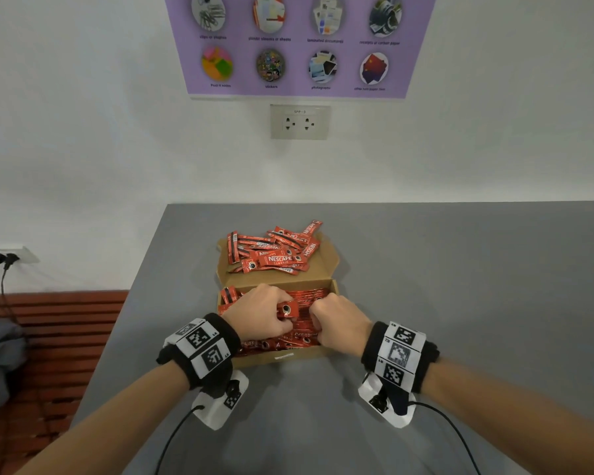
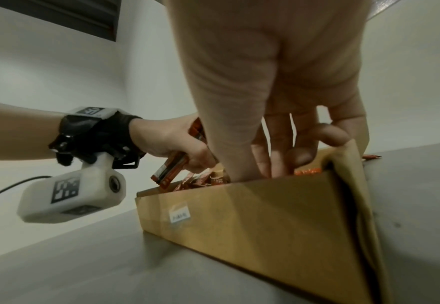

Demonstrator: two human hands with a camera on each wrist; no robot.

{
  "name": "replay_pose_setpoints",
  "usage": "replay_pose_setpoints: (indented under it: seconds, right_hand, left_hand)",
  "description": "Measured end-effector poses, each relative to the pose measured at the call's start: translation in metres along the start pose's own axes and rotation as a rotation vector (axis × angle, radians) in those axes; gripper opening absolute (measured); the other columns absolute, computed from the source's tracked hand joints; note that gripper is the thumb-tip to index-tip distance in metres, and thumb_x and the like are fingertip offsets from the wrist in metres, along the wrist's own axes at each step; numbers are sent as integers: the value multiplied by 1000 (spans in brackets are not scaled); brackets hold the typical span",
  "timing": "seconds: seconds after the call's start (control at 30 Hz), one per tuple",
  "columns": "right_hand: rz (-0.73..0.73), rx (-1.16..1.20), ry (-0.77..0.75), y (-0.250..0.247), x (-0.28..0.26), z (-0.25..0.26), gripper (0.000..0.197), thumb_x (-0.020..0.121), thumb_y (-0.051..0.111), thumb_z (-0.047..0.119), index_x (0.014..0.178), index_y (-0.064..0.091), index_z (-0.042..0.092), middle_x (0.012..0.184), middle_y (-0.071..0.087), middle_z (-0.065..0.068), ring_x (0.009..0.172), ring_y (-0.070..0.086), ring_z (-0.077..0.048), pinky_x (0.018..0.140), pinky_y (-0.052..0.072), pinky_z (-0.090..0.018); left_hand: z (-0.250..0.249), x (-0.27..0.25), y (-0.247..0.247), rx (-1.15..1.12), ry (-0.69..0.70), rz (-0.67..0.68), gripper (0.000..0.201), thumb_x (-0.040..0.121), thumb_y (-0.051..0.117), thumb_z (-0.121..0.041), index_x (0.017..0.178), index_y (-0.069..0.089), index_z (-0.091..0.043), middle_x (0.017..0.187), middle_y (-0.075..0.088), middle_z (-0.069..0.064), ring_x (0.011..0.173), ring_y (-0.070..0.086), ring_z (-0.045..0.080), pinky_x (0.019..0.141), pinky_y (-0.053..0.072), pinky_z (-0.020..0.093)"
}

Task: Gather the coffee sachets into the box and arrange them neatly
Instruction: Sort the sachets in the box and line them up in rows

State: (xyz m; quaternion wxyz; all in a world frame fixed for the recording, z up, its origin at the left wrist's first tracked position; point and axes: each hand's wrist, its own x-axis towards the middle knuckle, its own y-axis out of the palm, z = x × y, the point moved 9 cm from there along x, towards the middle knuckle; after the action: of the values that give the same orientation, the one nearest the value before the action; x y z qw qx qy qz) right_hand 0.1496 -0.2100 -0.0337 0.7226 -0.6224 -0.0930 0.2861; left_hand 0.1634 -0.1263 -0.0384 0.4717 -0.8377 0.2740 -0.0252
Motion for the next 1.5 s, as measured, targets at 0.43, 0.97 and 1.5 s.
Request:
replay_pose_setpoints:
  seconds: [0.43,0.97,1.5]
  right_hand:
    - [-95,-33,83,-4,-5,-25,16,81,64,19,88,51,14,111,43,-4,105,37,-22,84,44,-41]
    - [-247,-115,9,-13,-14,-15,8,83,59,14,79,66,12,95,58,-4,93,50,-24,72,35,-35]
    - [-116,75,-9,3,4,-18,23,83,64,23,100,56,11,105,58,-5,95,55,-22,75,41,-31]
  left_hand:
    - [-10,8,12,114,29,-20,13,84,64,-23,85,67,-10,90,67,0,76,61,16,72,52,30]
    - [0,15,13,147,-18,-20,16,81,70,-25,91,66,-14,96,67,0,85,62,18,79,53,35]
    - [-18,-3,17,332,150,199,22,90,54,-32,88,64,-13,90,65,-1,78,60,16,74,50,30]
